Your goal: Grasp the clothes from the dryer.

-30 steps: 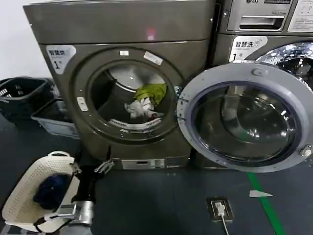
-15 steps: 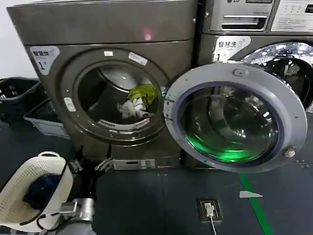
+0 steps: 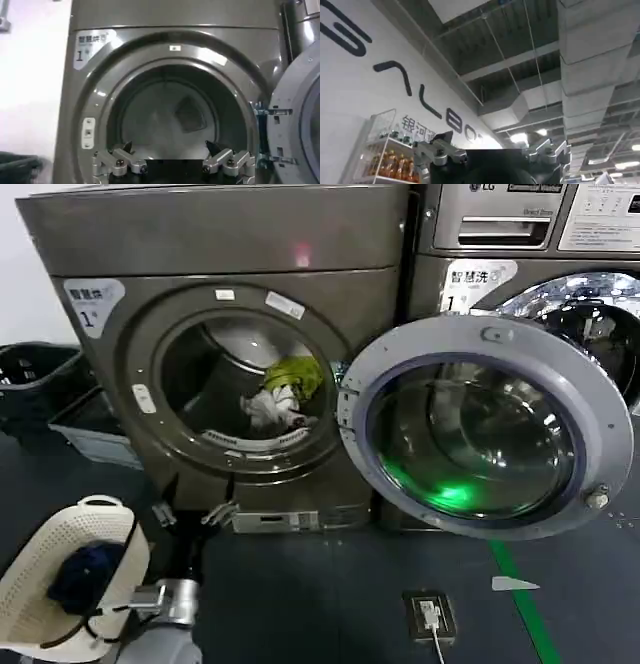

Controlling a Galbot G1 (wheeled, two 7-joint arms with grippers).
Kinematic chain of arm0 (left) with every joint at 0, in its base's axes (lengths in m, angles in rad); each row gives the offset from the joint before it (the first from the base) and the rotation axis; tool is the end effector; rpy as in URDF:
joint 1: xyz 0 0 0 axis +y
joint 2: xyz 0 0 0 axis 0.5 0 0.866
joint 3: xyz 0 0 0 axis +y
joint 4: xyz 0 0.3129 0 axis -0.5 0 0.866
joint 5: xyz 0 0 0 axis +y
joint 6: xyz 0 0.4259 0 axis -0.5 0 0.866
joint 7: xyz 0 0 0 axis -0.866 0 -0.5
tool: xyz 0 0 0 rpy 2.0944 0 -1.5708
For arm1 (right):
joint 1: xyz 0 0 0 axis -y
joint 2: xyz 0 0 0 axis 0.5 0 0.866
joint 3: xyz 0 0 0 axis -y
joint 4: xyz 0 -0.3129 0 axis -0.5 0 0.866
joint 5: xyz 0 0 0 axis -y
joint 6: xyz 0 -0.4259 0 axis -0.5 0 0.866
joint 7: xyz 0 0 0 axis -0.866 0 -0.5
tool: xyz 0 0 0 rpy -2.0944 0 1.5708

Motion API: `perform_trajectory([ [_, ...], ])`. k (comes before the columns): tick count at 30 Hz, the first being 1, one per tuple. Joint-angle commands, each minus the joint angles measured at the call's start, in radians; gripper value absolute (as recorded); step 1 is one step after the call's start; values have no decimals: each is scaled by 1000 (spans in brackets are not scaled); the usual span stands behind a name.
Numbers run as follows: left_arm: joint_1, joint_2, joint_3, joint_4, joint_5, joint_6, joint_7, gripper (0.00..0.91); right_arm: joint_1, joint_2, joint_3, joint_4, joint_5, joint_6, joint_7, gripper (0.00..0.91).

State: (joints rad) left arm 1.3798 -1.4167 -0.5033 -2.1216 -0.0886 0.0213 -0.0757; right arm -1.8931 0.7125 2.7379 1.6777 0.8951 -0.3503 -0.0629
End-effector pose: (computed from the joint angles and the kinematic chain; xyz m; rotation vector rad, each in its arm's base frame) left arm 0.3135 0.0065 -0.2036 0.0263 2.9487 0.0539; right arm -0.1075 -0.4239 0.2443 1.3181 2.0504 -0.4836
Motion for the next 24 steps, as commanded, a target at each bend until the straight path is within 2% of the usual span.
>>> perform_trajectory([
  [1,-9,9,12,16,-11,5,3,907,3,7,-5,7,3,4,-1,907],
  [24,-57,1,28,44,-12,4,11,907,-31,7,23,33,41,7,-1,907],
])
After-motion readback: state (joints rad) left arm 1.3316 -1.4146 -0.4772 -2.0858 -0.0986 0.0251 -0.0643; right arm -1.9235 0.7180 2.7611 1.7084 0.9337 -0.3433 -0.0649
